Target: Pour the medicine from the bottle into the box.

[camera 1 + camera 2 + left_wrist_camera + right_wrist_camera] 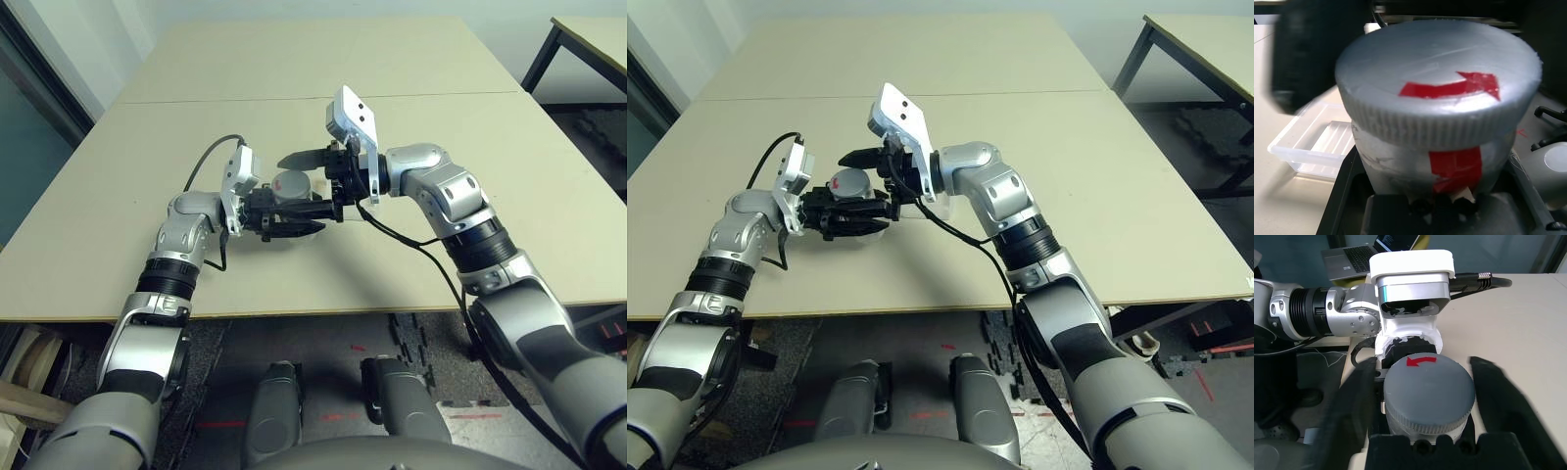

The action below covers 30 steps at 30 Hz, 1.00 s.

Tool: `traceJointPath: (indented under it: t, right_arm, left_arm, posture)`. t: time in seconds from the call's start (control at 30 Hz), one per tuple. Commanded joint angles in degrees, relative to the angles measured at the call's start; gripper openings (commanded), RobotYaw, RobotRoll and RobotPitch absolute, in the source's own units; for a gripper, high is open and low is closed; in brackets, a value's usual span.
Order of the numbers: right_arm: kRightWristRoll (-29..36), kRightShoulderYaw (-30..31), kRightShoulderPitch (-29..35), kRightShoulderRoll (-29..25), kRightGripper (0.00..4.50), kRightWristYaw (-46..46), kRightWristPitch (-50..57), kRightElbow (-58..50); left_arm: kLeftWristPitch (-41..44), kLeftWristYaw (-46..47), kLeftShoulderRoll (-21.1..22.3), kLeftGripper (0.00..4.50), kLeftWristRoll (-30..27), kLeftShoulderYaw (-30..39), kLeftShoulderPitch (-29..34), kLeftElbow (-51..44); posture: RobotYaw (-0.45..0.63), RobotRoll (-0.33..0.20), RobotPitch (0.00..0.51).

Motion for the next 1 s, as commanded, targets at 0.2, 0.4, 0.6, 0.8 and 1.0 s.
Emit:
traceJointPath:
  t: [0.2,0.4,0.6,0.8,1.0]
  right_arm:
    - [4.1,-4.2,-0.2,0.6,2.61,-2.3,4.5,-0.7]
    - [7.9,-10.6,-1.6,0.5,2.61,-6.7,7.6,1.1]
    - [7.1,-13.9,-1.8,-2.8,2.61,-8.6,4.6,4.4]
    - [5.8,-17.9,-2.8,-7.5,2.61,-10.8,-2.0,12.0]
    - [0.7,-19.2,1.1,-12.1,2.61,-13.5,-12.7,21.6]
  left_arm:
    - [-0.6,-0.2,0.1,2.67,0.6,-0.3,0.1,1.2]
    - [-0.9,0.0,0.7,2.68,0.9,0.0,-0.1,2.2]
    - [-1.2,0.5,1.6,2.68,0.8,0.6,-0.5,2.7]
    - [-2.1,1.9,2.8,2.68,1.0,1.6,-1.3,4.2]
    - [-4.9,4.0,3.3,2.68,1.8,2.8,-2.9,7.1]
  posture:
    - [-0.09,0.000,0.081]
    - [-0.09,0.000,0.083]
    - [-0.08,0.000,0.084]
    - [-0.08,0.000,0.087]
    - [-0.08,0.000,0.085]
